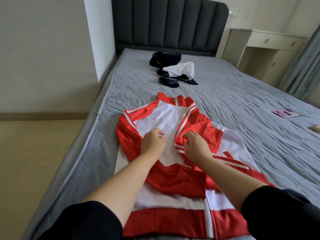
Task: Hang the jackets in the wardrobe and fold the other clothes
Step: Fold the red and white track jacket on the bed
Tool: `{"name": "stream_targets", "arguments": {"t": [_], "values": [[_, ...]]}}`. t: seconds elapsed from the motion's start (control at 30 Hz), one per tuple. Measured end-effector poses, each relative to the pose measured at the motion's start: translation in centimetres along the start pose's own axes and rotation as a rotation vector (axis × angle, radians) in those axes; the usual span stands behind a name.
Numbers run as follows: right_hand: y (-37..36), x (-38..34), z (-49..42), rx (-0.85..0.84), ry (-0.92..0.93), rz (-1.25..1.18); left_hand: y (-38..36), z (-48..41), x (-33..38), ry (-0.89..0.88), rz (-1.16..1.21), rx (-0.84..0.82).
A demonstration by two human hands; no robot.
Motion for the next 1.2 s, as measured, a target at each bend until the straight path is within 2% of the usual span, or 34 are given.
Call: {"name": "stream_targets", "arguments": {"t": [0.1,0.17,0.27,0.33,0.4,0.5,0.63,0.7,0.87,0.97,1.03,1.2], "values": [[-3.6,-3.0,0.1,-0.205,-0.062,-0.110,5.0,-1.1,-2.3,-0.008,-0.158,0.091],[-4.9,-4.4,-0.1,-0.244,-0.085,-0.124,7.9,-1.6,-4.5,0.081,-0.238,0.140],[-6.0,-6.1,-0.6,-0.257,-0.075,-0.093,9.1,-1.6,-8.3,0.297,-0.352,-0.015],[-8.3,-6.4,-0.2,-0.462,-0.137,-0.127,8.7,-1.1,-9.5,0.359,-0.353,-0.085],[-10.2,-6.2,1.0,-0.685,-0.262,-0.174,8.3,-0.8,-10.1,0.389,-0.340,-0.087],[-10.9,-5.8,2.0,-0.857,-0.383,-0.272,8.5,-0.8,-10.3,0.416,-0.299,-0.065],[-11.3,-5.9,3.6,-1.074,-0.383,-0.318,8.3,-1.4,-10.7,0.375,-0.316,-0.078],[-11.3,-6.4,3.8,-1.105,-0.379,-0.384,8.2,-1.6,-10.8,0.348,-0.197,-0.024],[-7.4,-5.9,0.5,-0.903,-0.544,-0.835,8.1,-1.5,-11.1,0.462,0.413,0.290],[-4.2,-4.7,-0.7,-0.907,-0.578,-0.899,5.5,-1.2,-11.1,0.560,0.805,0.276],[-2.2,-3.8,-1.5,-0.903,-0.578,-0.965,3.9,-0.4,-10.3,0.635,0.987,0.241],[1.1,-0.9,-2.0,-0.872,-0.506,-1.022,1.6,0.7,-8.2,0.654,1.105,0.119]]}}
Point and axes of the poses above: each hand's wrist, its own z-axis away from the middle knuckle, its own y-axis out of the back of the hand, x = y × z, the point moved 9 cm from there along -z, towards the middle knuckle, and after that the axes turned 9 degrees about -y, right-handed, at the moved point
